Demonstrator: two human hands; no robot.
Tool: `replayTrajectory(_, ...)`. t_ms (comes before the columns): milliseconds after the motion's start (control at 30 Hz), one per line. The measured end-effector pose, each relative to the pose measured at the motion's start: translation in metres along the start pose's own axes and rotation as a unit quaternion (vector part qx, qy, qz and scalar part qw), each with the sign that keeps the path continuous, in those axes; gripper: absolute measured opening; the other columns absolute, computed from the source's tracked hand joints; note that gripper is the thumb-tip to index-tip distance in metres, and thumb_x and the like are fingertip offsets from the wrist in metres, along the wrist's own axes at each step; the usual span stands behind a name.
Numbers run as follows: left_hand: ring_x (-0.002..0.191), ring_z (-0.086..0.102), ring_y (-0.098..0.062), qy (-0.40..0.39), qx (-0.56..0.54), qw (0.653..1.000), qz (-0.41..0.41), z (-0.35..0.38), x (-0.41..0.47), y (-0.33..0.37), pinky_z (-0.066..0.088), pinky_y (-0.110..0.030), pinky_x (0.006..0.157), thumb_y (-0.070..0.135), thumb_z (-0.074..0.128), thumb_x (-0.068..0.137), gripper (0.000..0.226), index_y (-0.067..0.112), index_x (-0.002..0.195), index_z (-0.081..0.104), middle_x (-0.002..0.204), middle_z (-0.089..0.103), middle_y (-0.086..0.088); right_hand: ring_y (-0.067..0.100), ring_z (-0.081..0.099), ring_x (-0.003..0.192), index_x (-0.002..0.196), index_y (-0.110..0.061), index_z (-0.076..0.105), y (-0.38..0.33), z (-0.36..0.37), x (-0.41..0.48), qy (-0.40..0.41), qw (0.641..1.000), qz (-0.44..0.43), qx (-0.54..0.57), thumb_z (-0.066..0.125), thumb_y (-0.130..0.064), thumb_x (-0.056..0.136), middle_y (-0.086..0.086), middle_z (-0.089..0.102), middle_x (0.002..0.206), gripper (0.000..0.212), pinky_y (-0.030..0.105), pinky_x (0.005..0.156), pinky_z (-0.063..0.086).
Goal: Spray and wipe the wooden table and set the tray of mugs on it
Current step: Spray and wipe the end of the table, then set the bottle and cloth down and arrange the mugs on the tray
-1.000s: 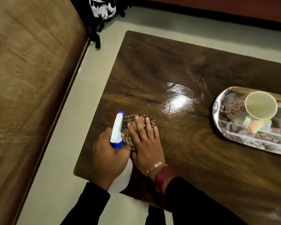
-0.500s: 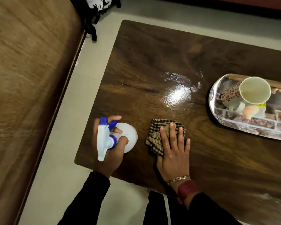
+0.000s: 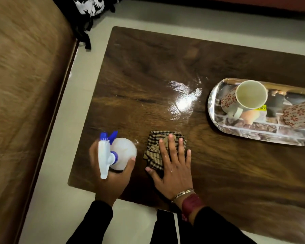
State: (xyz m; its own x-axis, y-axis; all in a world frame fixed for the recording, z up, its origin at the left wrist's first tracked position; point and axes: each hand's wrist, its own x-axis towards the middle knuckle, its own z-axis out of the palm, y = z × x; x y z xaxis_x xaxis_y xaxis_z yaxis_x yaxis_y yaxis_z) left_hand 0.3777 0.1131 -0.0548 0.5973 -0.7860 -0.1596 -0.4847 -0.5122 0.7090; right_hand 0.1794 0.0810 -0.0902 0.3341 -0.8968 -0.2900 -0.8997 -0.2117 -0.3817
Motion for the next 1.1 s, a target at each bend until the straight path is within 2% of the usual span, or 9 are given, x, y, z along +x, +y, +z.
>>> replayTrajectory(67,0.123,0.055,-0.033,0.128,0.016,0.991,0.043,0.000,-0.022,0.002,0.043,-0.035,0.115,0.047,0.085,0.067,0.094,-0.005,0.135,0.046,0.131,0.054,-0.027,0.027,-0.008,0.161,0.167,-0.028,0.007,0.006,-0.006,-0.005,0.004,1.000,-0.020,0.010,0.038,-0.082,0.092,-0.002,-0.007,0.175,0.098,0.061,0.126,0.007)
replayTrajectory(133,0.106,0.056,-0.034,0.158,-0.047,0.986,0.027,-0.002,-0.057,0.014,0.053,-0.040,0.094,0.041,0.086,0.061,0.082,0.021,0.126,0.040,0.120,0.049,-0.015,0.024,-0.001,0.162,0.166,-0.023,0.016,0.016,-0.013,-0.012,0.030,0.998,-0.042,0.030,0.040,-0.081,0.093,-0.002,0.002,0.175,0.097,0.061,0.126,0.009)
replayTrajectory(267,0.075,0.040,-0.030,0.173,-0.039,0.980,-0.091,0.022,-0.124,0.035,0.032,-0.028,0.069,0.032,0.075,0.060,0.055,0.014,0.096,0.037,0.091,0.042,-0.014,0.025,0.026,0.157,0.155,-0.011,0.044,0.063,-0.032,-0.029,0.135,0.987,-0.027,0.087,0.050,-0.064,0.099,0.006,0.035,0.167,0.077,0.056,0.125,0.024)
replayTrajectory(333,0.074,0.040,-0.030,0.127,-0.038,0.987,-0.094,0.037,-0.141,0.062,0.033,-0.025,0.069,0.023,0.075,0.056,0.054,0.014,0.092,0.036,0.086,0.042,-0.015,0.029,0.044,0.147,0.143,-0.005,0.057,0.094,-0.041,-0.036,0.195,0.976,-0.003,0.096,0.058,-0.051,0.099,0.012,0.052,0.153,0.063,0.054,0.120,0.037)
replayTrajectory(433,0.071,0.045,-0.026,0.091,-0.096,0.989,-0.066,0.061,-0.136,0.094,0.041,-0.010,0.076,0.042,0.073,0.058,0.049,0.024,0.095,0.044,0.080,0.047,-0.013,0.033,0.060,0.122,0.121,0.000,0.068,0.143,-0.055,-0.044,0.258,0.960,0.051,0.097,0.062,-0.040,0.096,0.017,0.065,0.127,0.047,0.050,0.104,0.050)
replayTrajectory(600,0.062,0.054,-0.025,0.007,-0.090,0.996,0.003,0.119,-0.083,0.136,0.050,-0.032,0.064,0.032,0.082,0.078,0.027,0.026,0.092,0.059,0.071,0.055,-0.005,0.031,0.058,0.103,0.103,0.000,0.064,0.238,-0.092,-0.054,0.313,0.919,0.189,0.149,0.056,-0.030,0.098,0.013,0.060,0.105,0.031,0.041,0.091,0.049)
replayTrajectory(767,0.072,0.065,-0.014,-0.054,-0.042,0.997,-0.045,0.179,-0.035,0.182,0.054,-0.020,0.071,0.025,0.073,0.092,0.005,0.022,0.092,0.069,0.080,0.070,0.001,0.018,0.053,0.085,0.111,-0.004,0.059,0.326,-0.133,-0.052,0.333,0.868,0.284,0.235,0.055,-0.030,0.099,0.010,0.058,0.099,0.029,0.026,0.080,0.042)
replayTrajectory(933,0.094,0.072,-0.019,-0.100,-0.084,0.984,-0.122,0.223,0.013,0.198,0.059,-0.047,0.095,0.030,0.069,0.096,0.020,0.018,0.112,0.073,0.098,0.076,0.000,0.022,0.062,0.079,0.122,-0.022,0.061,0.398,-0.176,-0.014,0.308,0.815,0.339,0.355,0.066,-0.041,0.097,0.007,0.069,0.096,0.032,0.041,0.078,0.057)
replayTrajectory(1100,0.091,0.071,-0.019,-0.131,-0.127,0.969,-0.166,0.239,0.034,0.207,0.058,-0.050,0.098,0.018,0.069,0.096,0.009,0.025,0.095,0.073,0.098,0.077,-0.002,0.019,0.063,0.076,0.114,-0.029,0.070,0.434,-0.189,0.048,0.172,0.867,0.282,0.374,0.070,-0.023,0.095,0.005,0.072,0.087,0.021,0.051,0.084,0.059)
